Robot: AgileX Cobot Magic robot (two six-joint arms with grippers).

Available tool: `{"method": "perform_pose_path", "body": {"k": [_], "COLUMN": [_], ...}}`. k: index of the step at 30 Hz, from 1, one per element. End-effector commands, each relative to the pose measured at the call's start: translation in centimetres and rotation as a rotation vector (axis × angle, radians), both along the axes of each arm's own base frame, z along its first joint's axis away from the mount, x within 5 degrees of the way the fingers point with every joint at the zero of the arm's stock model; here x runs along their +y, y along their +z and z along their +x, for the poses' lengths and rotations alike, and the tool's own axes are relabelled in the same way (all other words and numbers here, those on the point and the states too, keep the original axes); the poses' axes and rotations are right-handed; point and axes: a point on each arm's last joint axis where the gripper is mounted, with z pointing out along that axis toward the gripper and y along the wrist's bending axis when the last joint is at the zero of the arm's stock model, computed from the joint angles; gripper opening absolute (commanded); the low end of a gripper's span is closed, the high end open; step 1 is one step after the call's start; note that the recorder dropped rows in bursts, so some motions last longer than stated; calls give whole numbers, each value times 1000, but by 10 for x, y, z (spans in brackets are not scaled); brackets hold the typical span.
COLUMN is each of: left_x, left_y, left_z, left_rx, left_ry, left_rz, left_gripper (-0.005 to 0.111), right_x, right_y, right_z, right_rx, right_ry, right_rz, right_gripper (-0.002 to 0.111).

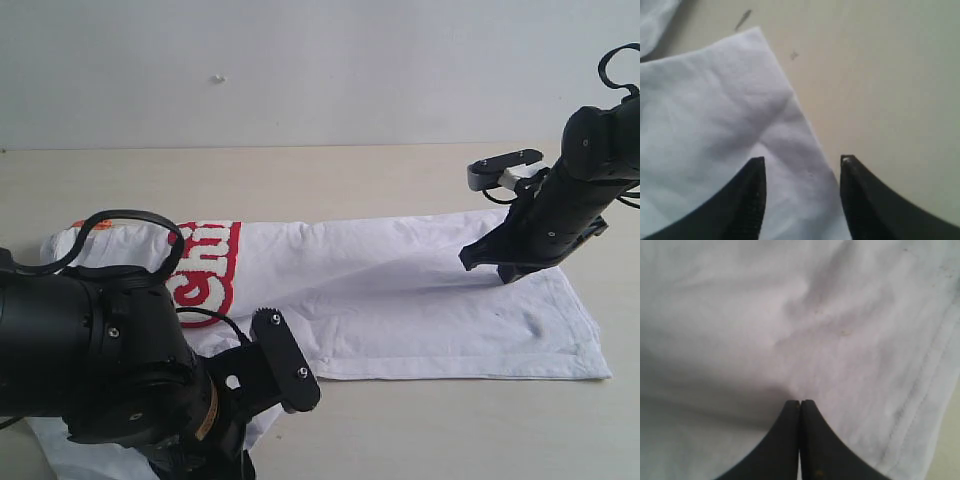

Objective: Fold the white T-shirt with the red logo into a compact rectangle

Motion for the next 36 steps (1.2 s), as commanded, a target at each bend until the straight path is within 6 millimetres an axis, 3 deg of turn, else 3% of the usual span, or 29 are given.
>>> {"method": "perform_pose_path", "body": {"k": [1, 8, 13, 21, 23, 29, 36], "left_x": [-1, -15, -6, -9, -9, -4, 3], "left_y": [0, -2, -15, -18, -18, -6, 27], "left_z": [0, -21, -4, -9, -9, -10, -9], "left_rx": [-22, -22, -101, -86, -85, -95, -177], "left_ry": [34, -53, 96, 69, 70, 71, 2], "left_rz": [-2, -7, 66, 65, 73, 93, 64], "left_gripper": [47, 47, 47, 46, 41, 0, 0], "right_x": [-1, -1, -1, -1, -1, -1, -1], "right_y": [1, 1, 1, 1, 1, 1, 1], "right_z": [0, 1, 0, 0, 0, 0, 0], "right_rx": [-9, -19, -11, -8, -8, -8, -8], "right_ry": [0, 0, 0, 0, 0, 0, 0], "right_rz": [-3, -4, -3, -3, -3, -3, -3], "right_gripper": [0, 0, 0, 0, 0, 0, 0]}}
